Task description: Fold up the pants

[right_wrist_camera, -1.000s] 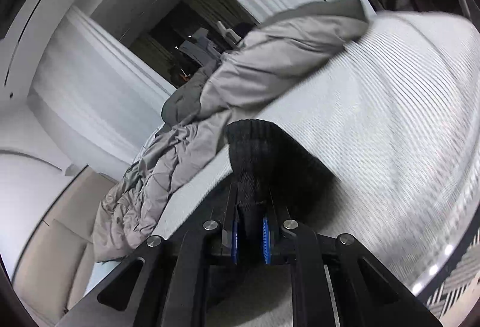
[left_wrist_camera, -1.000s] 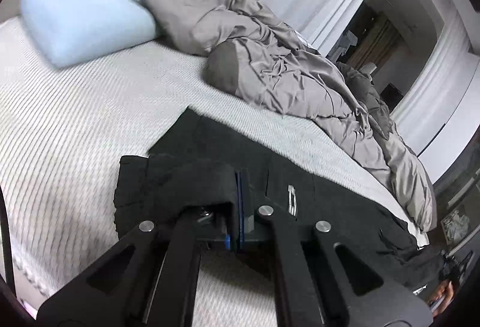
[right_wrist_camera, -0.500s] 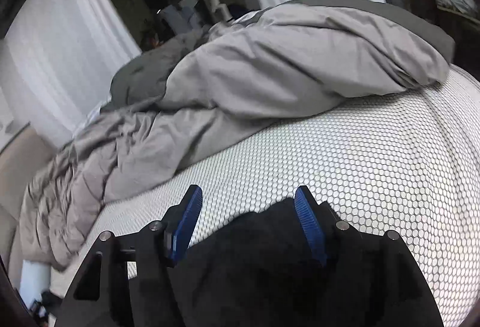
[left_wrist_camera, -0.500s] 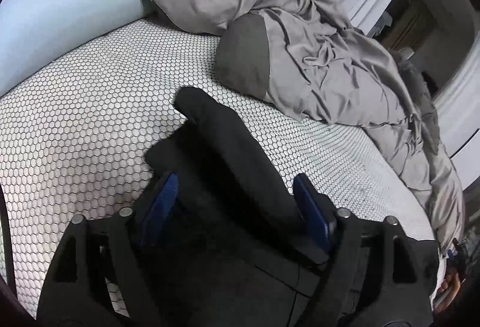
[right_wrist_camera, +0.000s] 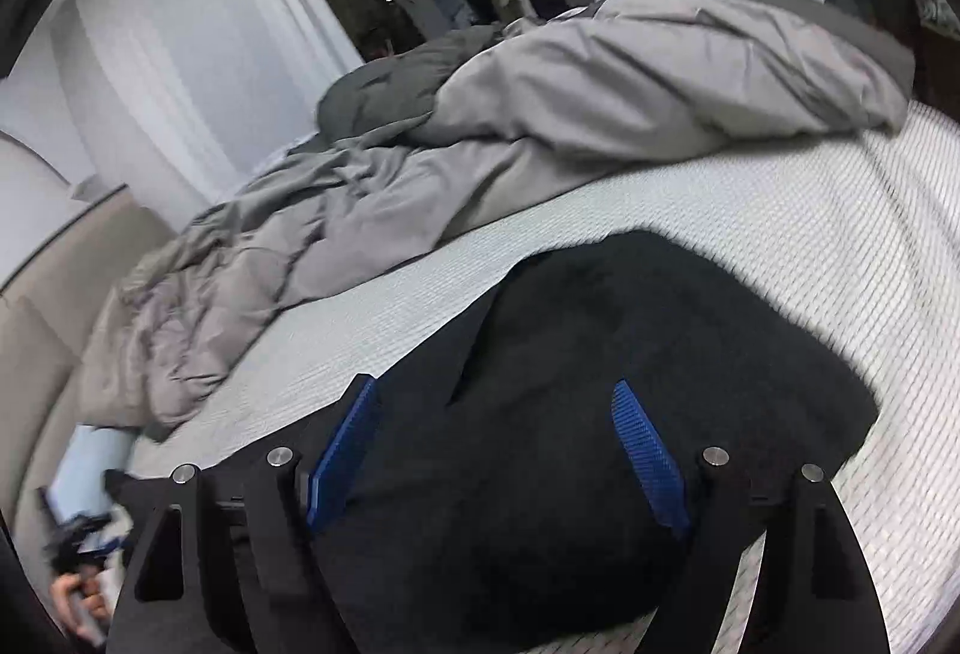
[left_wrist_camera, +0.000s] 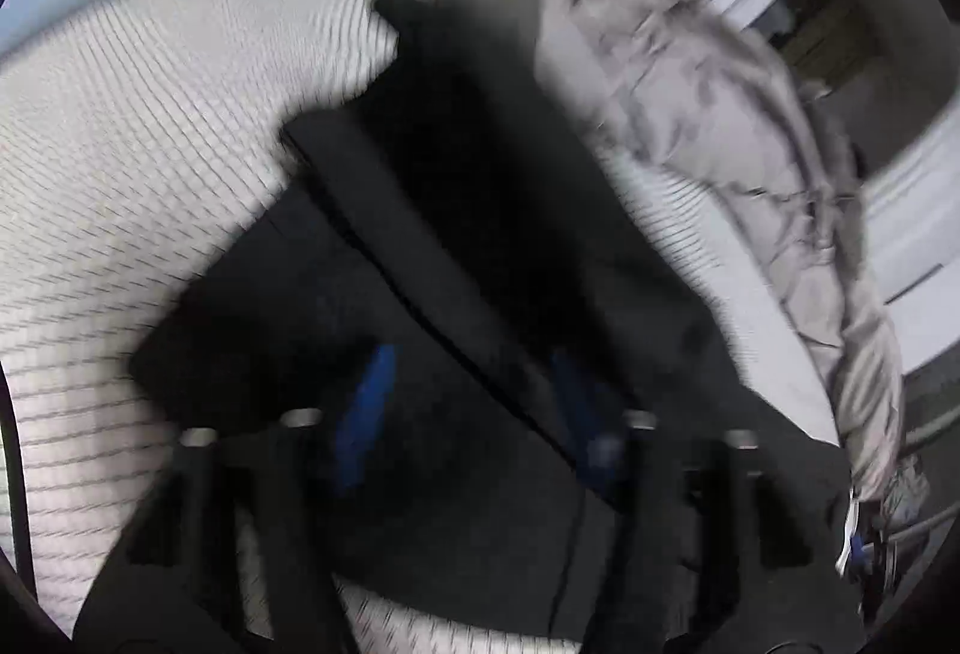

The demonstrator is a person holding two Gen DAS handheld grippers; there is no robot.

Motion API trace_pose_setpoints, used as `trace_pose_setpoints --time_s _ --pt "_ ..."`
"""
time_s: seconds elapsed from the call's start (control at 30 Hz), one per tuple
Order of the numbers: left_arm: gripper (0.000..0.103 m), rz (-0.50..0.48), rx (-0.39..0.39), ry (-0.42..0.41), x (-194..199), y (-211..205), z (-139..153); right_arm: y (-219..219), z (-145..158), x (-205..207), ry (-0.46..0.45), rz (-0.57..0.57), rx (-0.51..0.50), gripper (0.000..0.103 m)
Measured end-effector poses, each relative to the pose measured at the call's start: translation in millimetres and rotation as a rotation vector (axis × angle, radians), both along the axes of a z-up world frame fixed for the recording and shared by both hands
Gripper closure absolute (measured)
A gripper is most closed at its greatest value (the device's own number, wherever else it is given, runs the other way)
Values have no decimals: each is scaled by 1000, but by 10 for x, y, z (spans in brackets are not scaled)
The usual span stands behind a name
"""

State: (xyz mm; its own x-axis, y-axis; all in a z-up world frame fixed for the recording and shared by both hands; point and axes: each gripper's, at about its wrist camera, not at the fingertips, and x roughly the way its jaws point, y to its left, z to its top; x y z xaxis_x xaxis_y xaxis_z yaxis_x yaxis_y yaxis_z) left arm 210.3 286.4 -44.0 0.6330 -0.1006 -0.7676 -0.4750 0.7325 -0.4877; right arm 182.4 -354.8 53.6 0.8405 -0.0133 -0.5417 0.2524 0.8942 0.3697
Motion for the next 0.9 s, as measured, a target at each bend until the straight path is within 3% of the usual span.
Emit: trace_pose_setpoints --time_s 0.07,0.1,0.13,0.2,0.37,0.43,0.5,0.57,0.6,0.67,0.7,0.73,0.87,0.9 --pt "68 38 -7 -11 133 36 -97 71 -17 -91 -23 19 15 22" --pt "89 53 -10 -29 166 58 -92 102 -13 -100 -21 35 6 22" --pt "103 61 -24 -49 176 76 -80 130 5 -122 -24 49 -16 22" --pt "103 74 -26 -92 75 61 10 163 45 -156 -42 64 -52 22" --pt "103 77 113 -130 -706 -106 381 14 128 -253 -72 28 -70 22" --pt "103 88 183 -79 -862 -133 351 -53 120 -289 -68 19 -48 22" --pt "103 89 154 -30 -877 -73 235 -90 97 -285 -62 20 -36 22" --pt "98 104 109 -30 -966 19 191 -98 64 -283 -48 19 -40 22" --pt "91 109 102 -33 -1052 30 209 -94 45 -289 -37 24 -37 22" --pt "71 107 82 -73 -1229 3 232 -87 16 -318 -19 38 -33 22" --pt "50 105 68 -84 -1315 -17 232 -86 -4 -342 -3 42 -42 22" --pt "36 107 44 -103 -1417 -57 223 -87 -19 -366 7 44 -51 21" --pt "36 43 -83 -96 -1195 -209 23 -169 -97 -493 39 55 -42 15" --pt "39 43 -79 -102 -1146 -230 -6 -196 -124 -509 50 57 -28 15"
